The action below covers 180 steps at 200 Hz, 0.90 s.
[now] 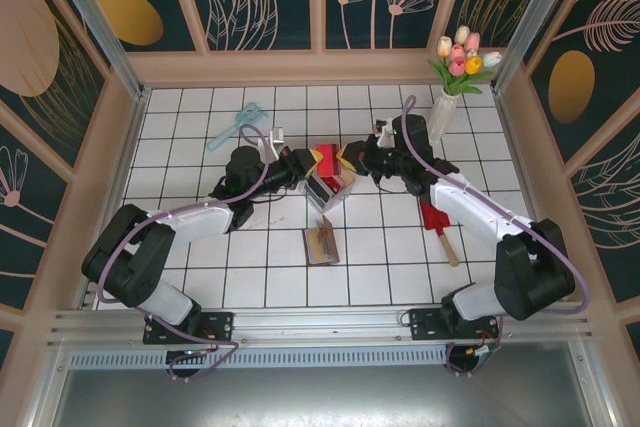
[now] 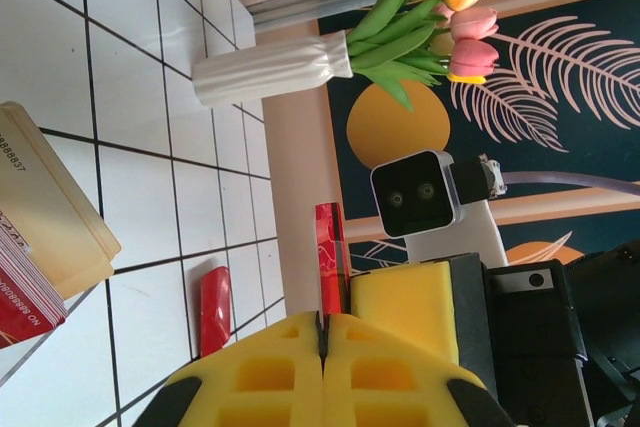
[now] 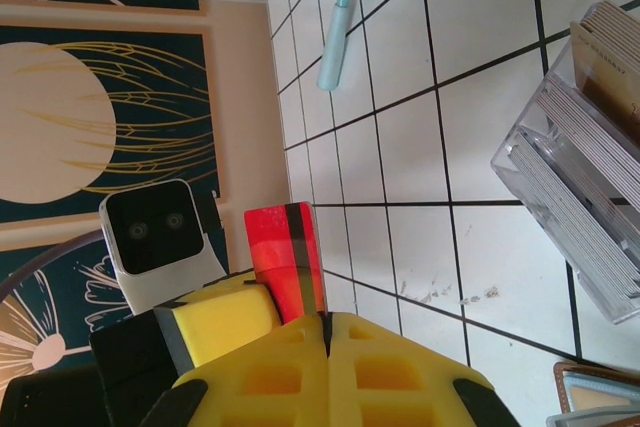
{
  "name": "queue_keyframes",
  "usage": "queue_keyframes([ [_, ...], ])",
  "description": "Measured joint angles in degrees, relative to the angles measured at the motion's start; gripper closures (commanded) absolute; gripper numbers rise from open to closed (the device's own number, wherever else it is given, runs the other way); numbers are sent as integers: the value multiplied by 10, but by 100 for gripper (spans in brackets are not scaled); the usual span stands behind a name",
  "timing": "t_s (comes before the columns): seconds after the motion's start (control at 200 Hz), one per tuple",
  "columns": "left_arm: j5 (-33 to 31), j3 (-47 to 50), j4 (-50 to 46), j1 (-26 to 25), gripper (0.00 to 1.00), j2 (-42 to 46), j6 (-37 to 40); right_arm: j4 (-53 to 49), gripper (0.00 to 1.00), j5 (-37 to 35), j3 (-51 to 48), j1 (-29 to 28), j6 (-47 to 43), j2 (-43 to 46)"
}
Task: Put the credit cards into the card holder
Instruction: Pass the credit card, then open the card holder at the center of the table.
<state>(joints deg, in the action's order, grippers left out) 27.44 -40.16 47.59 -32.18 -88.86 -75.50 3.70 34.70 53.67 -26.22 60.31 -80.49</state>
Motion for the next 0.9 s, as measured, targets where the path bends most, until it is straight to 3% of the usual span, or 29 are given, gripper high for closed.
queue_keyframes([
  [0.19, -16, 23, 1, 0, 100, 23, -3, -19, 74, -5, 0, -1, -30, 2],
  [0.275, -47, 53, -27, 0, 100, 64, -1, -51, 55, -31, -1, 0, -64, 16],
  [0.355, -88, 84, -82, 0, 100, 122, 4, -93, 48, -70, 0, -13, -111, 40],
  [0.5, -190, 132, -226, 0, 100, 261, 14, -183, 28, -186, 13, -110, -187, 52],
  [0.565, -231, 153, -276, 0, 100, 317, 15, -219, 11, -239, 18, -167, -209, 40],
  [0.711, -305, 206, -383, 0, 100, 442, 8, -280, 3, -338, 41, -276, -238, -23],
  [0.901, -346, 236, -455, 0, 99, 520, 1, -346, 3, -438, 97, -344, -235, -129],
])
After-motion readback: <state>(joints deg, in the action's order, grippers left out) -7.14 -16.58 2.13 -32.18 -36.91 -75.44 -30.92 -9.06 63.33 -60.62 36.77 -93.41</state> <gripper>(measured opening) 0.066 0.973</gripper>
